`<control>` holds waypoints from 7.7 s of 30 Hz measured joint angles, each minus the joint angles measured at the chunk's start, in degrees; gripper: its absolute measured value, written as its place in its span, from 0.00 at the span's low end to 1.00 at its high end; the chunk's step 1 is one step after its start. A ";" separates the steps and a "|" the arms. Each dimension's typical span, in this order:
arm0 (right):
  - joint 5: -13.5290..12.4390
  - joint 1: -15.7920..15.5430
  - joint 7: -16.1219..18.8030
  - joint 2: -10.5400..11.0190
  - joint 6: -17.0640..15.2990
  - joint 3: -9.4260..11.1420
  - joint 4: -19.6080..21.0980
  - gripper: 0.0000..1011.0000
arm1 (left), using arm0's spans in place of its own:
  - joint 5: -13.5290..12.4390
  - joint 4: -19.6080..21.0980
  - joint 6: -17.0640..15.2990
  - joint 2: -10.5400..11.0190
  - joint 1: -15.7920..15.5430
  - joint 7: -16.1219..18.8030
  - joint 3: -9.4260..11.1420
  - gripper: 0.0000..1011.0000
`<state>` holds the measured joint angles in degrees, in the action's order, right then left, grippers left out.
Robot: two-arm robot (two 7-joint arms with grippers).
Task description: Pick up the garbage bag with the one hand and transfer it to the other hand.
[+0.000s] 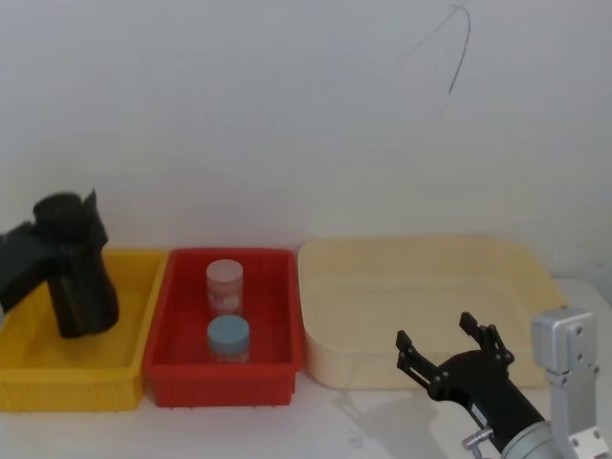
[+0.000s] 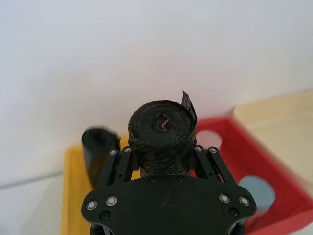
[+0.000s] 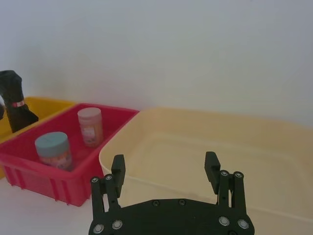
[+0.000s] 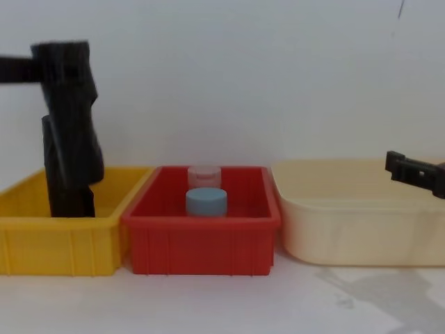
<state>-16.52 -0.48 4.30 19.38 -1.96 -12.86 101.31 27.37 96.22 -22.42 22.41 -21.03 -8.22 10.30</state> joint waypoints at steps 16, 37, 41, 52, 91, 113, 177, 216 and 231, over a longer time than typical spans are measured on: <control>-3.46 4.73 7.87 2.66 -4.71 -0.12 0.76 0.99 | 4.01 -2.32 -7.63 -2.34 -11.46 -3.68 2.93 0.48; -10.09 14.83 16.40 4.00 -13.83 -1.86 -2.95 0.99 | 4.37 -8.42 -9.85 -4.22 -21.21 -12.90 13.39 0.48; -10.39 16.47 16.97 3.55 -13.88 -2.49 -4.55 0.99 | 4.32 -9.27 -9.32 -4.47 -22.19 -14.33 14.72 0.48; -10.55 20.09 18.53 2.93 -13.06 -4.18 -8.93 0.99 | 4.13 -12.20 -6.16 -5.24 -25.50 -19.84 18.77 0.48; -16.53 23.67 26.89 5.08 -11.58 -5.69 -13.59 0.99 | 4.49 -18.54 1.31 -7.66 -30.78 -29.78 26.53 0.48; -18.90 24.73 29.94 4.83 -7.94 -6.37 -13.90 0.99 | 9.93 -18.96 -5.27 -8.22 -30.27 -28.57 25.47 0.48; -13.17 32.58 17.81 -1.20 -2.13 -7.13 -25.48 0.54 | 12.13 -16.83 -9.12 -6.75 -28.52 -23.04 23.18 0.99; -9.29 35.12 15.03 -2.15 -2.24 -5.57 -31.59 0.94 | 11.39 -7.61 -9.11 -3.29 -16.90 -0.16 13.68 0.99; -9.00 33.77 14.68 -2.07 -3.03 -4.39 -27.08 0.99 | 11.33 -6.99 -9.26 -3.15 -15.72 1.79 12.85 0.99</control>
<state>-25.52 33.29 18.99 17.31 -4.99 -17.25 74.23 38.70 89.24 -31.68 19.26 -36.75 -6.43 23.15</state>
